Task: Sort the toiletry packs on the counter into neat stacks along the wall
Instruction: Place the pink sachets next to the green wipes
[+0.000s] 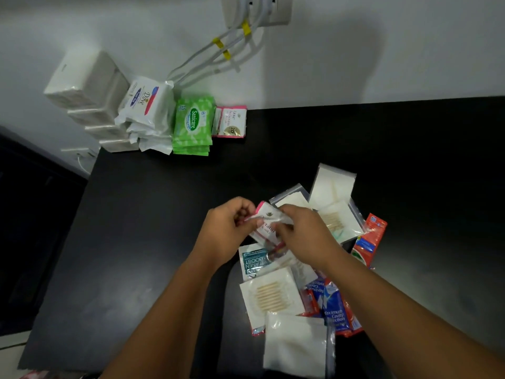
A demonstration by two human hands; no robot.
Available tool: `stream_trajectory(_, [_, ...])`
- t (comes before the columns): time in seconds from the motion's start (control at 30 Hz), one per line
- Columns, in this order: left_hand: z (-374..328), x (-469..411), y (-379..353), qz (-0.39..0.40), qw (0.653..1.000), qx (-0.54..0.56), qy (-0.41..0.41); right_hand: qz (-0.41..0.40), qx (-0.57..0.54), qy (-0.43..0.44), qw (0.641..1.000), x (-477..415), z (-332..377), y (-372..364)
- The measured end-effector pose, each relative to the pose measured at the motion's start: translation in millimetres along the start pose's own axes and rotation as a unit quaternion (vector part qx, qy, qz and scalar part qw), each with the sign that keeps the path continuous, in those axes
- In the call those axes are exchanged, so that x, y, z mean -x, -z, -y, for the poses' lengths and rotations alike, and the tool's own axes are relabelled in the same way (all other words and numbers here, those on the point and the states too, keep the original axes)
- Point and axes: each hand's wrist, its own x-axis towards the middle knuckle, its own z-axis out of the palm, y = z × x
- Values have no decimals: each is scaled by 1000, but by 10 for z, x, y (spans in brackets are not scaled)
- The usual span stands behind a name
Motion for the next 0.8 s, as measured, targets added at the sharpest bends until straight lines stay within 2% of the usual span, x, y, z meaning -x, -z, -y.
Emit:
stream_trajectory(0.17, [-54, -293, 85, -102, 994, 45, 24, -41, -132, -30, 990, -379, 163, -17])
stream_trajectory(0.27, [-93, -483, 145, -133, 989, 54, 46, -54, -194, -41, 979, -677, 247, -53])
stream_trajectory(0.4, [-215, -801, 284, -197, 980, -22, -3, -77, -226, -24, 971, -1081, 353, -60])
stream_trajectory(0.47, [-266, -1039, 396, -207, 977, -51, -22, -98, -238, -25, 966, -1290, 431, -33])
stream_trajectory(0.53, [-331, -1322, 522, -203, 968, -136, -48, -131, -230, -28, 964, -1521, 495, 9])
stream_trajectory(0.63, [-383, -1767, 694, -210, 924, -303, -102, -177, -201, -10, 963, -1929, 577, 63])
stream_trajectory(0.7, [-392, -2042, 794, -199, 889, -404, -85, -190, -177, -12, 966, -2189, 644, 85])
stream_trajectory(0.8, [-402, -2350, 888, -168, 792, -585, -44, -204, -165, -26, 965, -2573, 716, 92])
